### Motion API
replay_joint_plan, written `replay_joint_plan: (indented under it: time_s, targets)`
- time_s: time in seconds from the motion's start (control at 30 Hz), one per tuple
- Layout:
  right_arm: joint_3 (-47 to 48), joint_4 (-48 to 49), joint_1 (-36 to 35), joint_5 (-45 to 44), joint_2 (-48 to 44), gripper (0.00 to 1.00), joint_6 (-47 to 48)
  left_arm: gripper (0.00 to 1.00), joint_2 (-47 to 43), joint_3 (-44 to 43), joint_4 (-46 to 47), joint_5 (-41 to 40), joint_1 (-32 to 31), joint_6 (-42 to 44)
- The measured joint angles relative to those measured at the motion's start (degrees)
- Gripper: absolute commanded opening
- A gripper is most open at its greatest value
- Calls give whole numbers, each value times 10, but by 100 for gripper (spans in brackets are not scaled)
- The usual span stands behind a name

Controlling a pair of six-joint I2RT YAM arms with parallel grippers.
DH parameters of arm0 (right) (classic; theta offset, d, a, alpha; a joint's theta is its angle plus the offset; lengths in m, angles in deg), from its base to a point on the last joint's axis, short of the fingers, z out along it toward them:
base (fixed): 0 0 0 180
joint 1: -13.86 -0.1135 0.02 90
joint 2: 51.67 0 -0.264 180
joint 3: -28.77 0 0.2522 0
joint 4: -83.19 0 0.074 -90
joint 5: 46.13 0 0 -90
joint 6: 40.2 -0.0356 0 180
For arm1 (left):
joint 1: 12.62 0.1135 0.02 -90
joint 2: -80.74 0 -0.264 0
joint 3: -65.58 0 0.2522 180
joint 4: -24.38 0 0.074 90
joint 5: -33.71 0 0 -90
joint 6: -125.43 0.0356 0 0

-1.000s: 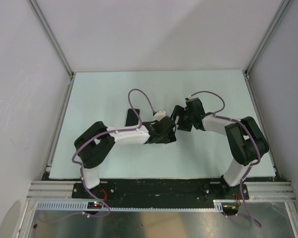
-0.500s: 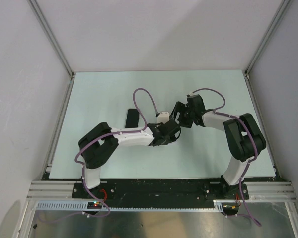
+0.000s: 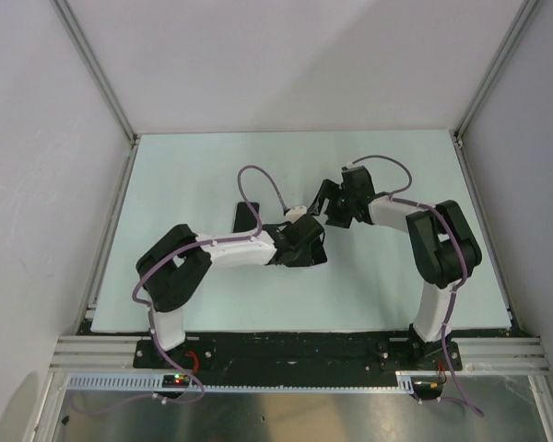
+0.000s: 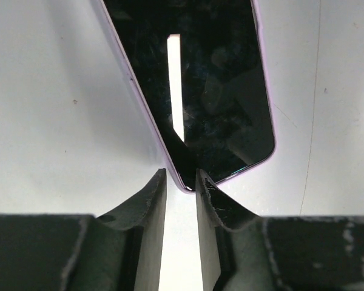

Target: Put the phone into the phone case

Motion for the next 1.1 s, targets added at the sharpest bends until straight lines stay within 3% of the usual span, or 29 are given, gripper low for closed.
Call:
replay_joint_plan:
  time_s: [0.27, 0.63, 0.9, 1.1]
  targets:
    - [18, -2, -5, -5, 16, 71, 1, 34, -29, 18, -18, 45, 40, 11]
    - [84, -24, -43, -22, 65, 57, 24, 31, -124, 72, -25, 47, 154, 12]
    - [136, -41, -99, -16, 98, 59, 77, 29, -134, 101, -26, 47, 183, 12]
    - [111, -8, -144, 29, 91, 71, 108, 29, -150, 132, -19, 54, 183, 11]
